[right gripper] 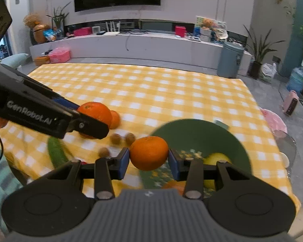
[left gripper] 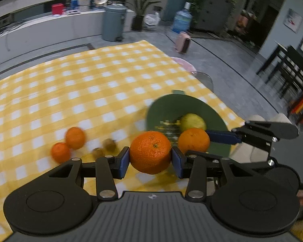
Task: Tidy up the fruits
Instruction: 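Carry the orange in the left tool while the right tool carries its orange over the colander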
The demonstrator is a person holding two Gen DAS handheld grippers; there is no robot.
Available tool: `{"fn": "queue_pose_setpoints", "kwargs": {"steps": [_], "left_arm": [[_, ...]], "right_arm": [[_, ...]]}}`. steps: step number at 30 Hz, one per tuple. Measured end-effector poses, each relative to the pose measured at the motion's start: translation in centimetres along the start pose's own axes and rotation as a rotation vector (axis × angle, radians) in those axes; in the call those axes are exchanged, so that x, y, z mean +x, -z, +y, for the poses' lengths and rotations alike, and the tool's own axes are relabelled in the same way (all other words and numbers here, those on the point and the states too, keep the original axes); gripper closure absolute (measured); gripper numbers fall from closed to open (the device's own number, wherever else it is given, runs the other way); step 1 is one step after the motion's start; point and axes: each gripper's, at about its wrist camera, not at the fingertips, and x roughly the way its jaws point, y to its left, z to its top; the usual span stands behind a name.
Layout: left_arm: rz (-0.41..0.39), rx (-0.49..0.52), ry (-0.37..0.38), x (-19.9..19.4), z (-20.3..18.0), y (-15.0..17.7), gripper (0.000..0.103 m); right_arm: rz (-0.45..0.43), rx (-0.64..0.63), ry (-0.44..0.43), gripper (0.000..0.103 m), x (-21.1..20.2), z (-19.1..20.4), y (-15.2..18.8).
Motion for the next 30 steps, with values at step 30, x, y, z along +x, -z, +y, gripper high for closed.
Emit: {"fn": "queue_pose_setpoints", "kwargs": {"steps": [30], "left_arm": [[0.206, 0.16, -0.004, 10.9, -3.1, -2.2, 0.054]], "right_arm": [[0.212, -0.159, 0.058, 0.064, 7.1, -5.9, 0.0]]}}
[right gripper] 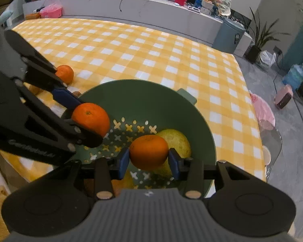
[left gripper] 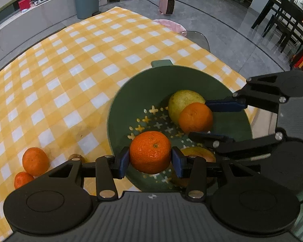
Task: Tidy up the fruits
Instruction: 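Carry the orange in the left tool while the right tool carries its orange over the colander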
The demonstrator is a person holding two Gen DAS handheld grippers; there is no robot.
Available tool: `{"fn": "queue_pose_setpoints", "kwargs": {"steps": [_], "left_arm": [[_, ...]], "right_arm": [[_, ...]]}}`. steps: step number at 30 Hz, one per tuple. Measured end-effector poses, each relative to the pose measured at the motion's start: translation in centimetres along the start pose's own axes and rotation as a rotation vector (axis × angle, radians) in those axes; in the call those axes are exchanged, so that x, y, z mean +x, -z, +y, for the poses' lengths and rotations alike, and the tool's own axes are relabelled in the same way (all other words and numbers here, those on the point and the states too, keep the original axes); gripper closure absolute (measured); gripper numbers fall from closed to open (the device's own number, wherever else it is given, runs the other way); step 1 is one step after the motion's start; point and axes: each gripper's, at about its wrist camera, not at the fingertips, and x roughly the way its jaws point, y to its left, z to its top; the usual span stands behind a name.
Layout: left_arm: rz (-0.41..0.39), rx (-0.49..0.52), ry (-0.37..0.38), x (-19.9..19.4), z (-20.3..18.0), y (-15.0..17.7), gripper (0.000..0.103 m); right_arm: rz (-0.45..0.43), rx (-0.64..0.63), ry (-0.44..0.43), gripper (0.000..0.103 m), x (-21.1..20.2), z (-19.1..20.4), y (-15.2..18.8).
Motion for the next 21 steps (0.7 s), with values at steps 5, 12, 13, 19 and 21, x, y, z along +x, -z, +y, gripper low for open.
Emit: {"fn": "queue_pose_setpoints", "kwargs": {"steps": [5, 12, 13, 19, 21], "left_arm": [[0.007, 0.0, 0.018, 0.4, 0.4, -0.2, 0.054], [0.018, 0.023, 0.026, 1.2, 0.0, -0.6, 0.053], [0.022, 0.024, 0.027, 1.4, -0.1, -0.5, 0.053], [0.032, 0.029, 0.038, 1.5, -0.5, 0.2, 0.051], [0.029, 0.02, 0.047, 1.3, -0.3, 0.3, 0.047]], "right_arm": [[0.027, -0.042, -0.024, 0.064, 0.3, 0.4, -0.6], [0.05, -0.035, -0.037, 0.064, -0.1, 0.3, -0.2], [0.051, -0.03, -0.036, 0.064, -0.1, 0.2, -0.1], [0.066, 0.019, -0.044, 0.064, -0.3, -0.3, 0.6], [0.073, 0.037, -0.051, 0.064, -0.4, -0.4, 0.7]]}}
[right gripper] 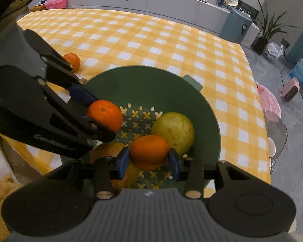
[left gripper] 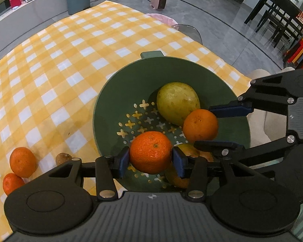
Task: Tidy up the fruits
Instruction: 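Carry the orange in the left tool while the right tool carries its orange over the colander, then open the left tool to drop its orange while the right tool releases its orange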
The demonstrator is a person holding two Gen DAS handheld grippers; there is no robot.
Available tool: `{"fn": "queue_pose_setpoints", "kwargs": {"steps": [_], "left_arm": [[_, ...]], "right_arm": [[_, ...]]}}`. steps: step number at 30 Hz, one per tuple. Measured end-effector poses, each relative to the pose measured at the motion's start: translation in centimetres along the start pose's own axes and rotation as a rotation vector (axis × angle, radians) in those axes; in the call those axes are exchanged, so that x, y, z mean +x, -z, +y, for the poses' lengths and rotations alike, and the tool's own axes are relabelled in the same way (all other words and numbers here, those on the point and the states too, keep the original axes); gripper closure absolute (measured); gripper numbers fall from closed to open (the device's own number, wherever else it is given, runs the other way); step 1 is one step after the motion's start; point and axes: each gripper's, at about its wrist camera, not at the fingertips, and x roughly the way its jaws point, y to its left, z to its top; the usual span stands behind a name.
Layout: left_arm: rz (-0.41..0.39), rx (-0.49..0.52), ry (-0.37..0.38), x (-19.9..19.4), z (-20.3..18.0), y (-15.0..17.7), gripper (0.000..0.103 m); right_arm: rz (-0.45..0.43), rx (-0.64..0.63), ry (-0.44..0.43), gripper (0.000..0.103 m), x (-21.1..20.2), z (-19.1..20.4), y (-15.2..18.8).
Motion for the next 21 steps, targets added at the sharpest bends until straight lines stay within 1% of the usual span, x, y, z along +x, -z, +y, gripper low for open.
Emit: {"fn": "queue_pose_setpoints", "kwargs": {"steps": [5, 6, 8, 11, 15, 18, 21], "left_arm": [[-0.025, -0.065, 0.06, -0.8, 0.8, 0.5, 0.046], [-0.039, -0.078, 0.065, -1.2, 1.0, 0.6, 0.043], [-0.073, -0.105, 0.073, -2.1, 1.4, 0.7, 0.038], [-0.117, -0.141, 0.079, -3.7, 2.4, 0.9, 0.038], [-0.159, -0.193, 0.032, -5.6, 3.8, 1.4, 0.038], [-0.164, -0.218, -0.037, -6.7, 4.8, 1.9, 0.038], [-0.157, -0.208, -0.109, -7.6, 5.5, 2.6, 0.038]], "right_arm": [[0.003, 0.045, -0.012, 0.064, -0.4, -0.2, 0.2], [-0.001, 0.053, -0.014, 0.064, -0.6, -0.3, 0.3], [-0.006, 0.062, -0.012, 0.064, -0.8, -0.3, 0.3], [-0.021, 0.074, -0.023, 0.064, -1.2, -0.3, 0.0], [-0.046, 0.082, -0.047, 0.064, -1.4, 0.0, -0.9], [-0.042, 0.077, -0.048, 0.064, -0.6, 0.5, -1.8], [-0.037, 0.1, -0.088, 0.064, 0.2, 0.7, -2.5]]}}
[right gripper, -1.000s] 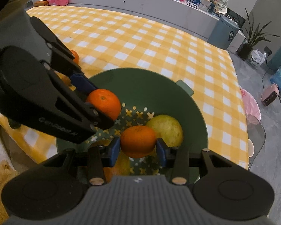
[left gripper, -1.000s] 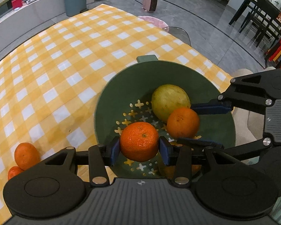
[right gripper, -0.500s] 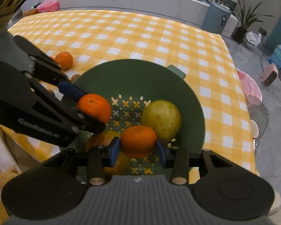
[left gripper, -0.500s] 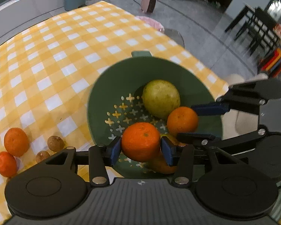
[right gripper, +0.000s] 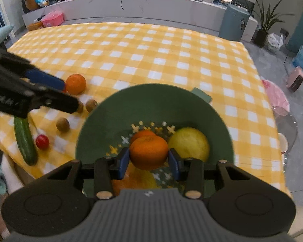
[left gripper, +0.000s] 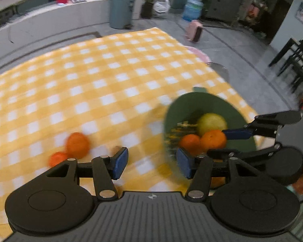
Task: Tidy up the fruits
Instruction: 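Open the left tool to drop its orange while the right tool releases its orange, then move both tools back toward the small brown kiwis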
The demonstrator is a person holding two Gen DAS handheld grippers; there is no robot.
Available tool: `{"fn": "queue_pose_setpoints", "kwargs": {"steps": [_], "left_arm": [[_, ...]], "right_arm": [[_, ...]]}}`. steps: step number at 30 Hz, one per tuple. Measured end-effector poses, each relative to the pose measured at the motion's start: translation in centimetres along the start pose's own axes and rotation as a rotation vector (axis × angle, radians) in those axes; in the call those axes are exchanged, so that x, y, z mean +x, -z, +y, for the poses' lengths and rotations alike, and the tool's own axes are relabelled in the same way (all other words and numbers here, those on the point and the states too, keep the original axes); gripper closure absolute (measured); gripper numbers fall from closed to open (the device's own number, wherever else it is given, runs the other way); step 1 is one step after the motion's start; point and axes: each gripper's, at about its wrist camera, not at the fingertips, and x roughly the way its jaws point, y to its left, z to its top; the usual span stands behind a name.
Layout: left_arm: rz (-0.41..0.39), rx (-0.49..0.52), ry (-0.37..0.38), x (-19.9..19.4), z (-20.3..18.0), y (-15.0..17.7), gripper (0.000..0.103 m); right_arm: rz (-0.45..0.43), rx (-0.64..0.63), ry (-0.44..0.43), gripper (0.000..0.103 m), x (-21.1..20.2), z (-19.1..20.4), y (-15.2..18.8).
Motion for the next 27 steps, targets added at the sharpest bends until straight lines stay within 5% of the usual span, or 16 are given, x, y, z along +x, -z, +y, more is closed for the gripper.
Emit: {"fn": "queue_pose_setpoints", "kwargs": {"steps": [9, 20, 27], "left_arm": [[0.014, 0.029, -0.084, -1.4, 2.1, 2.8, 0.038], [0.038, 0.098, -0.135, -2.1, 2.7, 4.8, 0.038], [-0.014, 0.106, -0.133, -4.4, 2.6, 4.7, 0.038]], "right_arm": [[0.098, 0.098, -0.104, 0.064, 2.7, 1.2, -0.7], [0.143, 0.142, -0.078, 0.063, 3.8, 1.4, -1.1], [0.07, 0.142, -0.017, 0.053, 1.1, 2.1, -1.4]]}}
